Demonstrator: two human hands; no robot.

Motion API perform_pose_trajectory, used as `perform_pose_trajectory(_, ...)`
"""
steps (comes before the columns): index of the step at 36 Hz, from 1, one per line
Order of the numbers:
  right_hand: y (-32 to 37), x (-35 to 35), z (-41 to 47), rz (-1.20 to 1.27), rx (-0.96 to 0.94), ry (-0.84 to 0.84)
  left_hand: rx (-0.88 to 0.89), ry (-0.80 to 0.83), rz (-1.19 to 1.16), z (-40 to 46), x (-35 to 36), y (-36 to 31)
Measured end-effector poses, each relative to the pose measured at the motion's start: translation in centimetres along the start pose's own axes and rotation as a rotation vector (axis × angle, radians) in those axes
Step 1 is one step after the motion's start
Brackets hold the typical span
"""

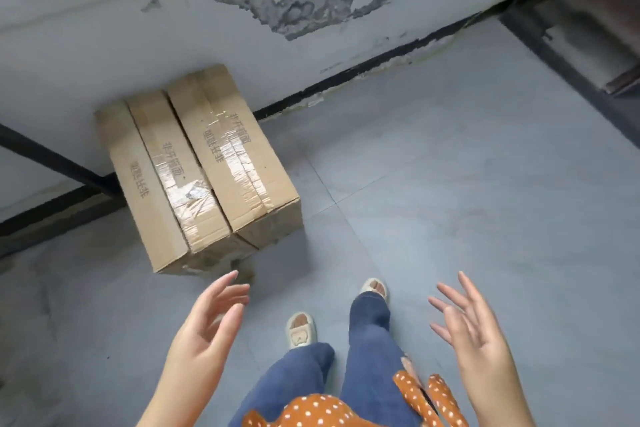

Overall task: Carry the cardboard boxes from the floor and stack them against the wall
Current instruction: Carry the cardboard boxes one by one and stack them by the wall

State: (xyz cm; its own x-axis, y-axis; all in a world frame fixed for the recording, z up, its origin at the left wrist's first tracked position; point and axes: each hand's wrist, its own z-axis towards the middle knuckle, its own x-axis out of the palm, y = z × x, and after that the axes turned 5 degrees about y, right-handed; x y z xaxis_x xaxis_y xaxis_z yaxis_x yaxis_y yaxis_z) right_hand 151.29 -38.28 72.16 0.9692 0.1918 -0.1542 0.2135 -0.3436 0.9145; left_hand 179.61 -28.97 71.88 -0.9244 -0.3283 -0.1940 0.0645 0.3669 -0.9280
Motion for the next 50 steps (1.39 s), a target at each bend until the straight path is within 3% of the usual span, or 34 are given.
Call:
perform_pose_trajectory(13,-5.3,-4.7,-18.7,0.316,-0.03,-0.721,0.187,0.594,0.13,-3.2,9.0,-1.8)
perform_pose_trajectory(21,-11.1,-7.8,-33.2,0.434,0.0,-1.086,0.273,0.941,0.213,-12.7,18.8,-1.6)
perform_pose_trajectory(32,-20.2,-11.1,-53.1,0.557,0.07,-1.463,0.344,1.364,0.36,-33.4,28.8,2.2)
perform_pose_trajectory(37,-22.6,-11.6,-58.0,0.671,0.101,-1.656,0.383,1.486,0.44,-39.4,32.6,2.5)
perform_pose_trajectory(50,-30.0,-16.9,-66.5,0.803,0.156,-1.878,0.424,1.748,0.657,-51.6,46.3,5.7)
